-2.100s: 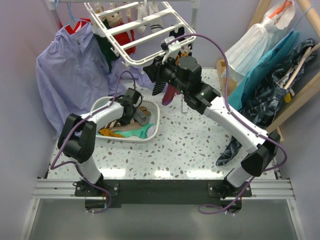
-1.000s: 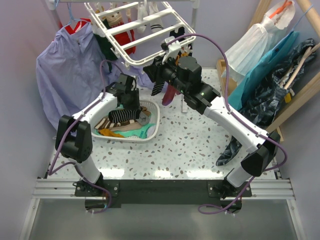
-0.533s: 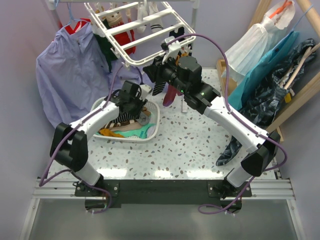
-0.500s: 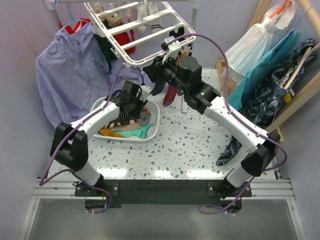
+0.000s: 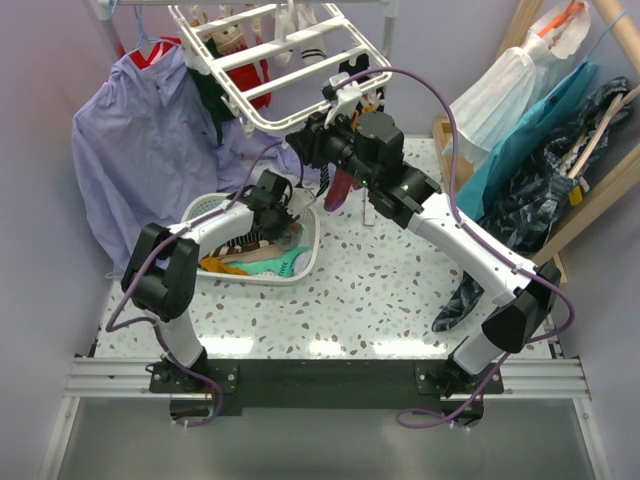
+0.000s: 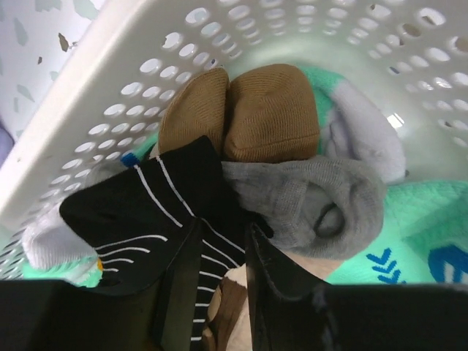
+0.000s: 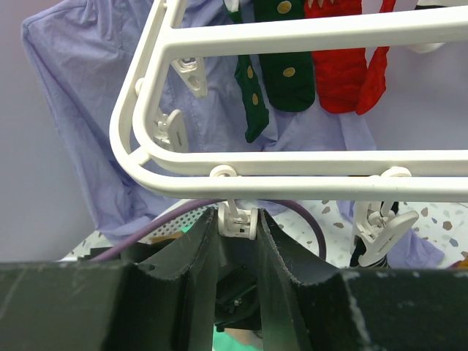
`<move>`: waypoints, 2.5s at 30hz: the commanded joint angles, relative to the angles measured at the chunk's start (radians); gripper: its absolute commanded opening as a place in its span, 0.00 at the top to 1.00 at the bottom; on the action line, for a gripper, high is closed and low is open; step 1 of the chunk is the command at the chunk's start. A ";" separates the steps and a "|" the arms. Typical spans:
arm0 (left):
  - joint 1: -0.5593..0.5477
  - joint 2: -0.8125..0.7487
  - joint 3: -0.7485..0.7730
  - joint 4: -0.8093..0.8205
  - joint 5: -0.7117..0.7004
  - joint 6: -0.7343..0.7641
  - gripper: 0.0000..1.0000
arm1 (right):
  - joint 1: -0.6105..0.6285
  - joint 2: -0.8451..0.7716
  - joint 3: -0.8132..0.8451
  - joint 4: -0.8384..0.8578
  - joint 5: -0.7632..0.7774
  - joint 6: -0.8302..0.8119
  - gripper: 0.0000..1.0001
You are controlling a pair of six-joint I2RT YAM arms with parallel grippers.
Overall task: Clip the socks to the hanger
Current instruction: Pick up the sock from the bin, then clamp the sock onto the hanger.
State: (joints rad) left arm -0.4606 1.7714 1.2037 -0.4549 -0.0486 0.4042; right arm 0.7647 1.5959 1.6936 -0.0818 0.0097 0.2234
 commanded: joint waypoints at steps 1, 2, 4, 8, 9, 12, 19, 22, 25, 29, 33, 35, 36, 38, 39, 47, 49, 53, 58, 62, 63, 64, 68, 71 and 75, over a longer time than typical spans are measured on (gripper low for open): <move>-0.001 0.025 0.031 0.055 -0.033 0.033 0.68 | -0.004 -0.030 -0.002 0.002 -0.002 0.004 1.00; 0.000 0.033 0.031 0.058 -0.034 0.028 0.70 | -0.005 -0.030 0.001 0.002 -0.002 0.004 1.00; -0.001 0.033 0.025 0.059 -0.033 0.024 0.76 | -0.005 -0.031 0.000 0.001 0.001 0.001 1.00; 0.000 0.001 0.008 0.058 -0.027 0.016 1.00 | -0.005 -0.034 0.001 -0.001 0.004 -0.002 1.00; 0.000 -0.010 0.004 0.061 -0.023 0.013 1.00 | -0.004 -0.034 0.003 -0.001 0.003 -0.002 1.00; 0.000 -0.062 -0.007 0.064 -0.023 -0.002 1.00 | -0.004 -0.033 0.003 -0.003 0.003 -0.001 1.00; 0.014 -0.197 -0.033 0.067 -0.025 -0.082 1.00 | -0.002 -0.031 0.008 -0.001 0.004 -0.001 1.00; 0.028 -0.254 -0.061 0.076 -0.007 -0.128 1.00 | -0.004 -0.030 0.011 -0.006 0.004 -0.002 1.00; 0.036 -0.323 -0.110 0.105 -0.005 -0.172 1.00 | -0.004 -0.031 0.014 -0.007 0.009 -0.001 1.00; 0.040 -0.436 -0.174 0.148 0.006 -0.251 1.00 | -0.004 -0.034 0.018 -0.010 0.013 -0.001 1.00; 0.040 -0.529 -0.246 0.171 0.090 -0.329 1.00 | -0.004 -0.034 0.021 -0.012 0.016 -0.001 1.00; 0.040 -0.587 -0.276 0.194 0.114 -0.379 1.00 | -0.005 -0.034 0.020 -0.012 0.018 -0.001 1.00; 0.040 -0.608 -0.305 0.205 0.145 -0.396 1.00 | -0.005 -0.034 0.020 -0.012 0.018 0.001 1.00; 0.039 -0.674 -0.338 0.254 0.180 -0.467 1.00 | -0.004 -0.033 0.020 -0.012 0.019 0.002 1.00; 0.039 -0.696 -0.367 0.274 0.219 -0.491 1.00 | -0.005 -0.034 0.020 -0.010 0.019 0.002 1.00; 0.039 -0.837 -0.409 0.510 0.195 -0.773 1.00 | -0.004 -0.043 0.018 -0.012 0.021 0.010 1.00; 0.037 -0.840 -0.394 0.536 0.138 -0.812 1.00 | -0.005 -0.045 0.018 -0.012 0.021 0.017 1.00; 0.039 -0.810 -0.357 0.585 0.082 -0.876 1.00 | -0.004 -0.047 0.023 -0.010 0.012 0.027 1.00; 0.037 -0.782 -0.328 0.645 0.032 -0.932 1.00 | -0.004 -0.051 0.021 -0.009 -0.002 0.040 1.00; 0.036 -0.767 -0.317 0.712 0.021 -0.978 1.00 | -0.005 -0.048 0.014 -0.007 -0.005 0.045 1.00; 0.036 -0.765 -0.308 0.720 0.018 -0.982 1.00 | -0.004 -0.048 0.009 -0.007 -0.007 0.047 1.00; 0.036 -0.762 -0.308 0.728 0.013 -0.992 1.00 | -0.005 -0.047 0.009 -0.007 -0.007 0.047 1.00; 0.036 -0.754 -0.297 0.785 0.019 -1.004 1.00 | -0.004 -0.047 0.005 -0.004 -0.007 0.050 1.00; 0.034 -0.742 -0.286 0.812 0.041 -1.009 1.00 | -0.005 -0.045 0.006 -0.003 -0.005 0.048 1.00; 0.030 -0.730 -0.282 0.838 0.044 -1.022 1.00 | -0.004 -0.039 0.005 -0.004 -0.007 0.051 1.00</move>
State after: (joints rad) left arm -0.4267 1.0325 0.8757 0.2813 -0.0078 -0.5873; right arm 0.7643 1.5829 1.6936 -0.0849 0.0090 0.2623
